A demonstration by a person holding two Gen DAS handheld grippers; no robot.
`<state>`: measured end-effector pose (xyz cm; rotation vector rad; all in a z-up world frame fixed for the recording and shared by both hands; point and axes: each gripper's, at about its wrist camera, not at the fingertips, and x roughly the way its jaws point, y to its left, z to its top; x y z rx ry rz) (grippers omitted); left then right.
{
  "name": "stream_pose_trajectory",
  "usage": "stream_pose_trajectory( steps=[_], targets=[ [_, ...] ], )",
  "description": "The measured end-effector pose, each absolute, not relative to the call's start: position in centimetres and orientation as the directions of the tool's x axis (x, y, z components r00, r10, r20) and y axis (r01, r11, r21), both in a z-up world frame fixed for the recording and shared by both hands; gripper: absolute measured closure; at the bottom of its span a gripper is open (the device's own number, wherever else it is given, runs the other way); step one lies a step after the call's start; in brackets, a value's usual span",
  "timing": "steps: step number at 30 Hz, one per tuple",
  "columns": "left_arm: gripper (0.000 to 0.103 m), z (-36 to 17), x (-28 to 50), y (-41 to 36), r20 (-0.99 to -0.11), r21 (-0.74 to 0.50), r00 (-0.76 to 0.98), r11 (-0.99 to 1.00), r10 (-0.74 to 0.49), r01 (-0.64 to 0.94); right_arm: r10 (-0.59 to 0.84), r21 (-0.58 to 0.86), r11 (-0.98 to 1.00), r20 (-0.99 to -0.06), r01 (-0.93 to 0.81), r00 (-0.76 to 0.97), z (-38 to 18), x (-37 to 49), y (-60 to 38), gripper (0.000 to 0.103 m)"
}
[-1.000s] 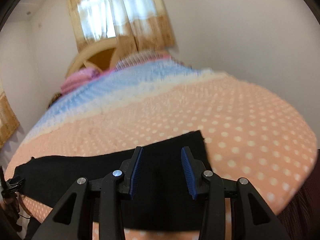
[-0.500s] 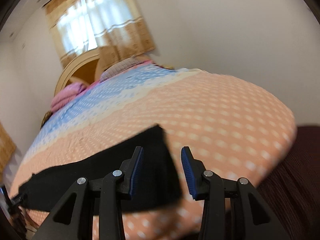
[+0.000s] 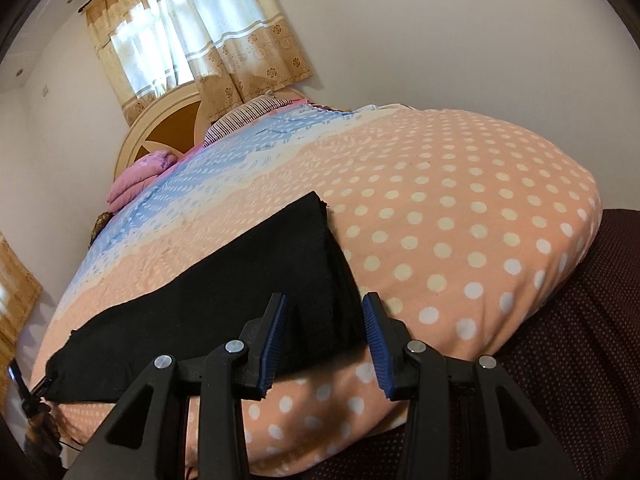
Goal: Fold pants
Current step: 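Close the right gripper on the pants edge and lift it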
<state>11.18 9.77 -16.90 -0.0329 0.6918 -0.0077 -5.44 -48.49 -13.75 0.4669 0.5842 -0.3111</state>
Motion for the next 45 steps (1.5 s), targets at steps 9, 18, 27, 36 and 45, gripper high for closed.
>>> stream_pose_trajectory(
  steps=[9, 18, 27, 36, 45],
  targets=[
    [0.000, -17.7, 11.3, 10.0, -0.646, -0.018, 0.763, 1.000, -0.011, -0.001, -0.112, 0.394, 0.835, -0.562, 0.384, 0.820, -14.3, -5.5, -49.3, 0.074],
    [0.000, -17.9, 11.3, 10.2, -0.649, -0.015, 0.761, 1.000, -0.008, -0.003, -0.095, 0.416, 0.832, -0.545, 0.367, 0.833, -14.3, -6.3, -49.1, 0.091],
    [0.000, -18.0, 11.3, 10.2, -0.649, -0.012, 0.761, 1.000, -0.006, -0.002, -0.129, 0.376, 0.864, -0.478, 0.336, 0.869, -11.3, -6.0, -46.7, 0.092],
    [0.000, -18.0, 11.3, 10.4, -0.650, -0.013, 0.760, 1.000, -0.008, -0.001, -0.078, 0.337, 0.912, -0.420, 0.235, 0.904, -8.0, -4.7, -42.6, 0.092],
    [0.000, -18.0, 11.3, 10.4, -0.650, -0.015, 0.760, 1.000, -0.010, 0.000, -0.010, 0.275, 0.952, -0.405, 0.132, 0.914, -6.4, -2.6, -38.0, 0.092]
  ],
)
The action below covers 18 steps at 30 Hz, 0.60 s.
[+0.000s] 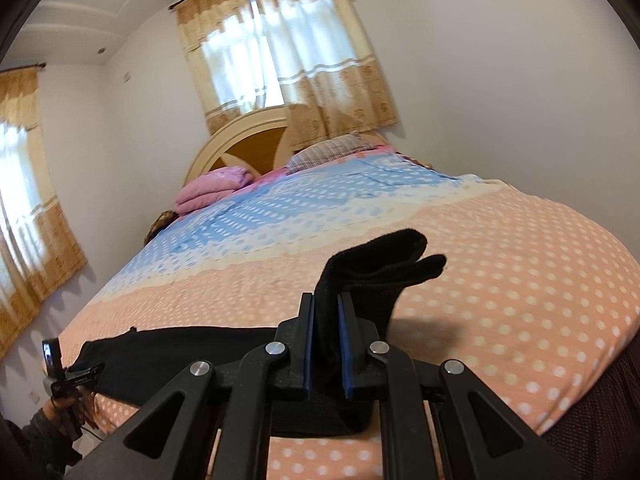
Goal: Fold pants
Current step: 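Close the right gripper on the pants edge and lift it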
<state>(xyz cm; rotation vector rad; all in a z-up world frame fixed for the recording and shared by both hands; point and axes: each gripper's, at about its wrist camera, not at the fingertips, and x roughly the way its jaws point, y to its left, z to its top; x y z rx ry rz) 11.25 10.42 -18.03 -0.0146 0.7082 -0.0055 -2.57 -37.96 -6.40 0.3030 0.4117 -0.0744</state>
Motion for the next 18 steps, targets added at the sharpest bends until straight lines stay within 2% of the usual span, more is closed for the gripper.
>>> stream_pose_trajectory(
  steps=[10, 18],
  targets=[
    [0.000, -16.8, 10.5, 10.0, -0.633, -0.051, 0.773, 0.999, -0.044, 0.015, 0.089, 0.250, 0.968, -0.426, 0.023, 0.901, -6.7, 1.0, -33.1, 0.092],
    [0.000, -14.4, 9.7, 7.3, -0.598, -0.077, 0.790, 0.991, -0.133, 0.108, 0.185, 0.245, 0.966, -0.444, -0.080, 0.877, -7.6, 4.0, -28.2, 0.092]
  ],
)
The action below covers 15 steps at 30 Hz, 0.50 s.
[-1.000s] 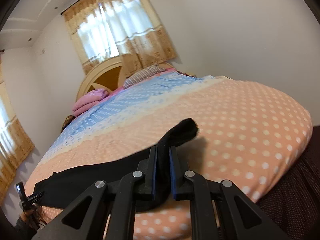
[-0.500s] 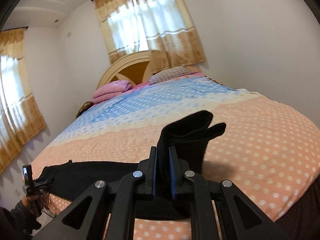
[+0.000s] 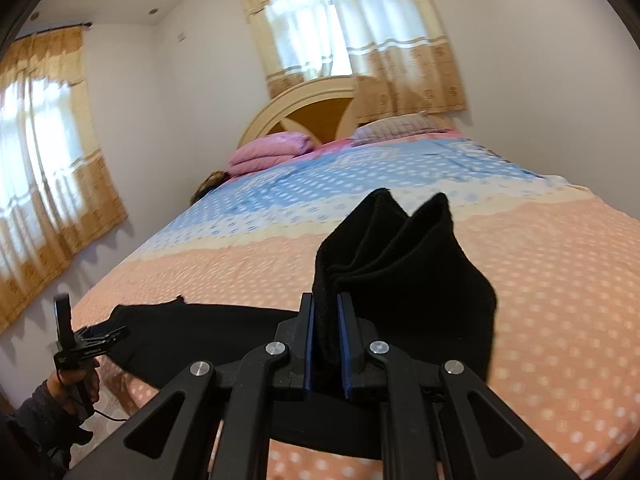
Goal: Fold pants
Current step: 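Close the right gripper on the pants edge and lift it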
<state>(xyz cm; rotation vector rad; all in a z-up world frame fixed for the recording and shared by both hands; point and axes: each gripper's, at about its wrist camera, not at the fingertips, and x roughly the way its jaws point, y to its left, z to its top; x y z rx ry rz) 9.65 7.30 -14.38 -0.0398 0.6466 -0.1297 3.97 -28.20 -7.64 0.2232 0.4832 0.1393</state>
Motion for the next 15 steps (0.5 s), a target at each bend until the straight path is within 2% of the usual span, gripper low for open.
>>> stream_pose_trajectory(
  steps=[8, 15],
  targets=[
    [0.000, -13.5, 9.3, 3.9, -0.600, -0.109, 0.762, 0.968, -0.245, 0.226, 0.263, 0.208, 0.961, -0.502, -0.180, 0.824, -10.1, 7.6, -22.3, 0.092],
    [0.000, -12.6, 9.8, 0.5, -0.599, -0.131, 0.728, 0.938, -0.332, 0.321, 0.280, 0.160, 0.959, -0.627, -0.232, 0.726, -14.6, 10.2, -19.2, 0.092]
  ],
)
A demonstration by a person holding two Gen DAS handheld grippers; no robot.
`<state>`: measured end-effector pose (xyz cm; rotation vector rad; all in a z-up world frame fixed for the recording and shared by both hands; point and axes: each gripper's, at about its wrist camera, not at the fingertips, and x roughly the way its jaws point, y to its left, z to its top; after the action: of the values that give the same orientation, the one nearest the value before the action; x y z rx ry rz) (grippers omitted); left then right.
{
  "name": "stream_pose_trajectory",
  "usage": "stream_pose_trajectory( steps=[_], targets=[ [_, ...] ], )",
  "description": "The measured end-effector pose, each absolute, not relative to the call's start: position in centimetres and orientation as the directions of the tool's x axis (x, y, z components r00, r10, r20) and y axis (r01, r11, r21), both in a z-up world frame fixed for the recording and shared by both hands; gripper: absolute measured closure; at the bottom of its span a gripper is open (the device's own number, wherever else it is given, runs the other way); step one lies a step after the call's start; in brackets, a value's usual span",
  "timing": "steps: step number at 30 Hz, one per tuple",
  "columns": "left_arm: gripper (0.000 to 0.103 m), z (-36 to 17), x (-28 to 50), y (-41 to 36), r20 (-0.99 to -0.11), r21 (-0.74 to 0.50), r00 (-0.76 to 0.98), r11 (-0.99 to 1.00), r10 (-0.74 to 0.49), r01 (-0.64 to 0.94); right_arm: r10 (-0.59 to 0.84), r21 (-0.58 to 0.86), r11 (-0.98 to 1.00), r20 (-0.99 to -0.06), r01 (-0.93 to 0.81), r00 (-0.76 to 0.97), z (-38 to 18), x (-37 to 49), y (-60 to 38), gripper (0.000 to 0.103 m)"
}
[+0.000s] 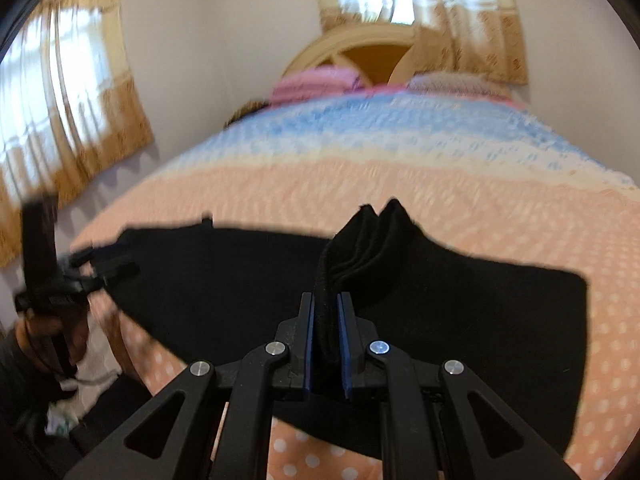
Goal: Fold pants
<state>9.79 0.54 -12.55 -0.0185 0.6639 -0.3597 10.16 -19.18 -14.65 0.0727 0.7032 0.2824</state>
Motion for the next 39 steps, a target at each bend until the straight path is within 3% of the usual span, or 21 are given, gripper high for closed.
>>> stream_pose_trajectory(
  steps=[4, 6, 10, 16, 23, 26, 28, 30, 34, 36, 39],
  targets=[
    [0.000, -12.3, 10.5, -2.1, -0.609, -0.136, 0.696, 0.914, -0.381, 0.382, 0.295, 0.194, 0.955, -0.657, -0.223, 0.694, -16.1, 10.7, -20.2, 0.083],
    [0.000, -12.2, 10.8, -3.8, -0.615, -0.134, 0.676, 0.898, -0.406, 0.418, 0.293, 0.203, 0.956, -0.656, -0.212, 0.696, -15.8, 10.4, -21.0, 0.061],
    [0.000, -11.9, 11.5, -7.8, -0.633, -0.157, 0.617, 0.858, -0.468, 0.489, 0.250, 0.173, 0.968, -0.631, -0.181, 0.734, -14.1, 8.6, -22.5, 0.056],
    [0.000, -11.8, 12.5, -13.3, -0.659, -0.208, 0.529, 0.806, -0.534, 0.554, 0.021, 0.102, 0.993, -0.626, 0.055, 0.779, -13.7, 6.7, -27.9, 0.053],
    [0.004, -12.3, 14.5, -18.1, -0.698, -0.246, 0.458, 0.786, -0.550, 0.568, -0.010, 0.166, 0.975, -0.625, 0.145, 0.781, -15.3, 6.4, -31.0, 0.053],
    [0.022, -12.8, 14.9, -19.0, -0.701, -0.286, 0.424, 0.771, -0.574, 0.569, -0.008, 0.154, 0.980, -0.602, 0.126, 0.799, -15.3, 5.9, -30.6, 0.053],
    [0.040, -13.1, 14.7, -19.6, -0.707, -0.296, 0.410, 0.767, -0.577, 0.569, -0.024, 0.135, 0.983, -0.587, 0.127, 0.809, -15.2, 5.6, -30.2, 0.053],
    [0.043, -13.2, 14.3, -19.8, -0.712, -0.269, 0.428, 0.778, -0.557, 0.567, -0.035, 0.127, 0.983, -0.581, 0.133, 0.813, -15.2, 5.5, -30.2, 0.052],
    [0.078, -13.0, 14.4, -19.6, -0.705, -0.291, 0.421, 0.774, -0.570, 0.562, -0.047, 0.138, 0.978, -0.583, 0.155, 0.811, -15.4, 6.0, -30.8, 0.052],
    [0.086, -12.9, 14.5, -19.2, -0.694, -0.315, 0.412, 0.764, -0.591, 0.564, -0.053, 0.139, 0.977, -0.582, 0.163, 0.812, -15.5, 6.0, -30.9, 0.052],
    [0.089, -12.4, 14.2, -19.0, -0.678, -0.327, 0.415, 0.755, -0.606, 0.569, -0.058, 0.139, 0.976, -0.578, 0.168, 0.814, -15.4, 6.0, -31.0, 0.051]
  ],
)
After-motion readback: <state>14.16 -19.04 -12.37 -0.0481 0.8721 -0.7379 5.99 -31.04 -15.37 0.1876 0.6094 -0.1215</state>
